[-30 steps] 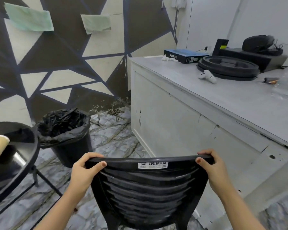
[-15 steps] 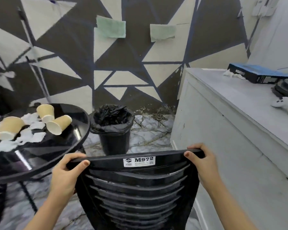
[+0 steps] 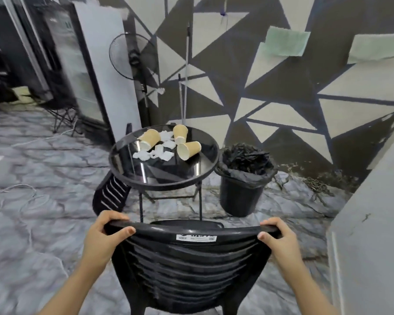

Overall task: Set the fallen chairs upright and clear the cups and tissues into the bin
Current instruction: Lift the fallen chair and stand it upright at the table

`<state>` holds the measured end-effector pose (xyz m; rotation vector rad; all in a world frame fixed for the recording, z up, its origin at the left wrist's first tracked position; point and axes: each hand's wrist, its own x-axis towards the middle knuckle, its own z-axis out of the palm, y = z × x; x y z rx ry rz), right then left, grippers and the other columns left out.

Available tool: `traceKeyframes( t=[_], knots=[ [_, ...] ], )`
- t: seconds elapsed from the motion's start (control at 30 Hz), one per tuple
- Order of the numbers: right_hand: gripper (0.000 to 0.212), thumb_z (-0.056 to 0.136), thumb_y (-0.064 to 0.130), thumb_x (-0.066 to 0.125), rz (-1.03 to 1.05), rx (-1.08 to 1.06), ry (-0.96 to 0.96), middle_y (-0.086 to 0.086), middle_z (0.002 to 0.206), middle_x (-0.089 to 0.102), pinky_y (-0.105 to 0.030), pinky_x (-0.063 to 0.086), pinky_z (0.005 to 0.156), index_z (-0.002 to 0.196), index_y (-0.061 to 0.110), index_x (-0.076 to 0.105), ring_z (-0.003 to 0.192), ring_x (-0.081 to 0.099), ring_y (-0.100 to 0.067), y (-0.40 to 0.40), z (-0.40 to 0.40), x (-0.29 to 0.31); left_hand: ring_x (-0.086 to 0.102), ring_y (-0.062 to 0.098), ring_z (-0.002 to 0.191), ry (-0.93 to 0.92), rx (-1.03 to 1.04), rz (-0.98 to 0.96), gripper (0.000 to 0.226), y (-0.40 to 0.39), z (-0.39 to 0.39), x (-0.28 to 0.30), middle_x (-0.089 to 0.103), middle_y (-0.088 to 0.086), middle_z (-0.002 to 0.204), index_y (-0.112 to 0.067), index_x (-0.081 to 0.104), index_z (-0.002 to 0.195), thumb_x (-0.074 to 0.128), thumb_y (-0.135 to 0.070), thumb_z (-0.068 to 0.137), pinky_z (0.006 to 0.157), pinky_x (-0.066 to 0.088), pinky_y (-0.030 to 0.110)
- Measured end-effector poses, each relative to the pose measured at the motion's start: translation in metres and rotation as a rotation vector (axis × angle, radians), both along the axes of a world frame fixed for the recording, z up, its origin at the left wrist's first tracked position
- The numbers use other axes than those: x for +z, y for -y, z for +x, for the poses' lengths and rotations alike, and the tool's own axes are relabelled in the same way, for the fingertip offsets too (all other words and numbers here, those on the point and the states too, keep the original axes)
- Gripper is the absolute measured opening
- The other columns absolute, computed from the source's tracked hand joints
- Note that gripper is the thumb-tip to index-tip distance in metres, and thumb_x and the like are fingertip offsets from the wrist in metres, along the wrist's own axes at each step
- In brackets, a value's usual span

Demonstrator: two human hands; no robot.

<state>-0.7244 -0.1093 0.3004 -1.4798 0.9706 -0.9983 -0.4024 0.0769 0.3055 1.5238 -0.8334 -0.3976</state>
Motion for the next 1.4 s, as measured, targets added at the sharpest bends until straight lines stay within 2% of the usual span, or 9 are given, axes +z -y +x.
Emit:
traceKeyframes(
  t=[0.1, 0.27, 0.37, 0.57, 0.77, 0.87, 1.0, 1.07, 1.4],
  knots=[
    [0.022, 0.075, -0.003, 0.068, 0.010, 0.057, -0.026, -0.003, 0.083, 0.059, -0.030, 0.039, 0.070, 0.073, 0.018, 0.062, 0.075, 0.055, -0.009, 0.001, 0.021, 0.002, 0.055, 0.019, 0.077, -0.025, 0.057, 0.024, 0.033, -0.019, 0.010, -0.010, 0.060, 0.006, 0.080, -0.023, 0.064, 0.069, 0.069, 0.010, 0.070, 0.061, 0.046, 0.008],
    [0.015, 0.063, 0.036, 0.075, 0.027, 0.092, -0.022, 0.005, 0.081, 0.062, -0.029, 0.042, 0.072, 0.070, 0.030, 0.064, 0.079, 0.058, -0.009, 0.014, 0.028, 0.015, 0.058, 0.004, 0.070, -0.041, 0.125, 0.009, 0.026, -0.009, 0.003, -0.007, 0.060, 0.007, 0.080, -0.016, 0.061, 0.074, 0.066, 0.009, 0.074, 0.058, 0.046, 0.006],
    [0.014, 0.076, 0.023, 0.073, 0.014, 0.110, -0.052, 0.007, 0.092, 0.062, -0.038, 0.044, 0.089, 0.086, 0.025, 0.063, 0.104, 0.056, -0.021, 0.015, 0.029, 0.013, 0.055, 0.017, 0.078, -0.062, 0.080, 0.007, 0.031, -0.005, 0.014, -0.007, 0.060, 0.006, 0.084, -0.024, 0.062, 0.071, 0.064, 0.006, 0.076, 0.066, 0.048, 0.012],
    [0.083, 0.028, 0.085, 0.067, 0.036, 0.066, -0.031, 0.008, 0.112, 0.060, -0.046, 0.039, 0.101, 0.098, 0.040, 0.056, 0.113, 0.053, -0.018, 0.014, 0.032, 0.009, 0.058, 0.014, 0.086, -0.099, -0.024, 0.053, 0.014, -0.009, 0.021, -0.004, 0.061, 0.005, 0.097, -0.029, 0.065, 0.073, 0.072, -0.020, 0.064, 0.070, 0.048, 0.009],
    [0.074, 0.034, 0.076, 0.076, 0.112, 0.069, 0.041, -0.005, 0.112, 0.061, -0.054, 0.042, 0.099, 0.100, 0.056, 0.049, 0.111, 0.055, -0.028, 0.031, 0.040, 0.004, 0.060, 0.014, 0.096, -0.191, 0.007, 0.017, 0.044, 0.001, 0.028, -0.002, 0.059, 0.004, 0.106, -0.033, 0.054, 0.099, 0.075, -0.015, 0.066, 0.082, 0.049, 0.025],
    [0.065, 0.038, 0.068, 0.078, 0.098, 0.050, 0.044, -0.001, 0.103, 0.059, -0.049, 0.047, 0.092, 0.092, 0.039, 0.056, 0.104, 0.057, -0.028, 0.039, 0.050, 0.011, 0.058, 0.018, 0.099, -0.186, 0.060, -0.009, 0.035, 0.013, 0.032, -0.002, 0.062, 0.003, 0.103, -0.031, 0.053, 0.098, 0.066, -0.013, 0.071, 0.088, 0.042, 0.034],
    [0.047, 0.054, 0.055, 0.081, 0.100, 0.020, 0.103, -0.003, 0.090, 0.059, -0.046, 0.046, 0.085, 0.082, 0.026, 0.056, 0.099, 0.057, -0.035, 0.061, 0.067, 0.012, 0.056, 0.021, 0.083, -0.135, 0.114, -0.016, 0.022, 0.037, 0.044, 0.001, 0.060, 0.005, 0.088, -0.025, 0.059, 0.084, 0.065, -0.005, 0.078, 0.071, 0.049, 0.016],
    [0.063, 0.035, 0.071, 0.079, 0.121, 0.015, 0.115, -0.006, 0.093, 0.060, -0.054, 0.045, 0.092, 0.078, 0.030, 0.058, 0.100, 0.057, -0.036, 0.075, 0.075, 0.011, 0.054, 0.018, 0.077, -0.121, 0.160, -0.046, 0.027, 0.051, 0.051, 0.001, 0.058, 0.006, 0.084, -0.027, 0.060, 0.074, 0.070, -0.002, 0.075, 0.061, 0.047, 0.008],
    [0.068, 0.023, 0.072, 0.081, 0.129, 0.019, 0.213, -0.008, 0.091, 0.055, -0.051, 0.042, 0.091, 0.071, 0.029, 0.061, 0.095, 0.053, -0.032, 0.142, 0.110, 0.015, 0.055, 0.011, 0.073, -0.079, 0.313, -0.093, 0.020, 0.107, 0.070, 0.013, 0.058, 0.003, 0.080, -0.014, 0.058, 0.076, 0.067, 0.004, 0.075, 0.062, 0.046, 0.008]
  ],
)
